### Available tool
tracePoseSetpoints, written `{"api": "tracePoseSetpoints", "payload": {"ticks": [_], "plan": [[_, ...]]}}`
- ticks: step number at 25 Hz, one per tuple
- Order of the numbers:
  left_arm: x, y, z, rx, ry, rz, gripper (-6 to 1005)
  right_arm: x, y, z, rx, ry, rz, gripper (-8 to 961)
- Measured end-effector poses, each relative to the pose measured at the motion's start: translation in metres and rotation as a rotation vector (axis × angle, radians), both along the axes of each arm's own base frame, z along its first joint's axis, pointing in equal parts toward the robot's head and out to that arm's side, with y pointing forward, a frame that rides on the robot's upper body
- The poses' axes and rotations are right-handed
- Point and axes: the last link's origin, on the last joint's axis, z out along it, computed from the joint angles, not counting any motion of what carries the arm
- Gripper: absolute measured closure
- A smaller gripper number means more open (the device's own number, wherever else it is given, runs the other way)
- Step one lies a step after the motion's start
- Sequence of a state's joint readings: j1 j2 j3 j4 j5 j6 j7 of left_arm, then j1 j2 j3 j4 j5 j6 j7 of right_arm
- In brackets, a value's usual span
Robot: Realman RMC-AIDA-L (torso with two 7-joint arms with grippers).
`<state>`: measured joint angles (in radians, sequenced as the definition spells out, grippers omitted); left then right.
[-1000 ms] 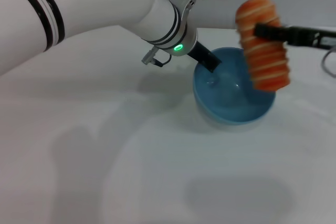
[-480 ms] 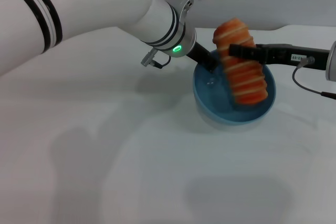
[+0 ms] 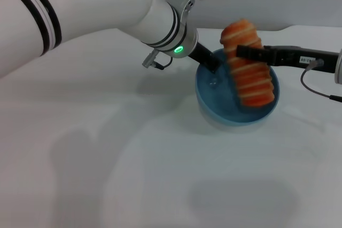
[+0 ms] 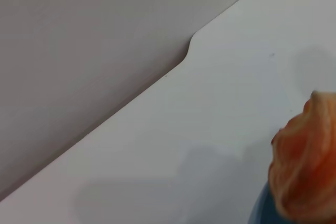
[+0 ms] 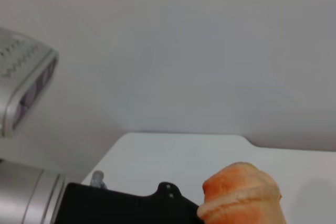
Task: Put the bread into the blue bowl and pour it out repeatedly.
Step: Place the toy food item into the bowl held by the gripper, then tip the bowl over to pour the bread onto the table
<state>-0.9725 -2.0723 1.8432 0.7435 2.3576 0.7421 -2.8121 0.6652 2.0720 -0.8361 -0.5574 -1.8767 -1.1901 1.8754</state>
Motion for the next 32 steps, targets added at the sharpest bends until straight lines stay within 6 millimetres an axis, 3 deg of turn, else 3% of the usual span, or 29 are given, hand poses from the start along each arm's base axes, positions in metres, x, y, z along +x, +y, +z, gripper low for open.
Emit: {"api": "tracePoseSetpoints", "payload": {"ticks": [12,19,21,25,28,29,30,32], "plan": [[-0.001,0.001,0.001,0.008,-0.007,0.005,1000,0.003,-0.004,-0.004,-0.045,-0.056,0.004,408],[-0.001,0.001,0.001,0.009,-0.010,0.005,1000,0.013,-0.003,0.016,0.029,-0.022,-0.028,235],[0.000,0.002,0.001,0.014,-0.013,0.002,1000,0.018,-0.003,0.026,0.074,0.006,-0.048,235],[0.001,0.004,0.002,0.032,-0.022,-0.015,1001,0.044,-0.008,0.053,0.234,-0.015,-0.052,235],[0.002,0.006,0.002,0.040,-0.020,-0.030,1000,0.073,-0.020,0.071,0.373,-0.089,-0.036,236],[0.004,0.007,0.003,0.042,-0.018,-0.037,1000,0.094,-0.032,0.077,0.466,-0.099,-0.066,236],[0.006,0.008,0.003,0.044,-0.017,-0.047,1000,0.094,-0.032,0.077,0.466,-0.099,-0.066,236],[0.011,0.011,0.005,0.044,-0.010,-0.071,1000,0.116,-0.046,0.080,0.549,-0.083,-0.132,236]]}}
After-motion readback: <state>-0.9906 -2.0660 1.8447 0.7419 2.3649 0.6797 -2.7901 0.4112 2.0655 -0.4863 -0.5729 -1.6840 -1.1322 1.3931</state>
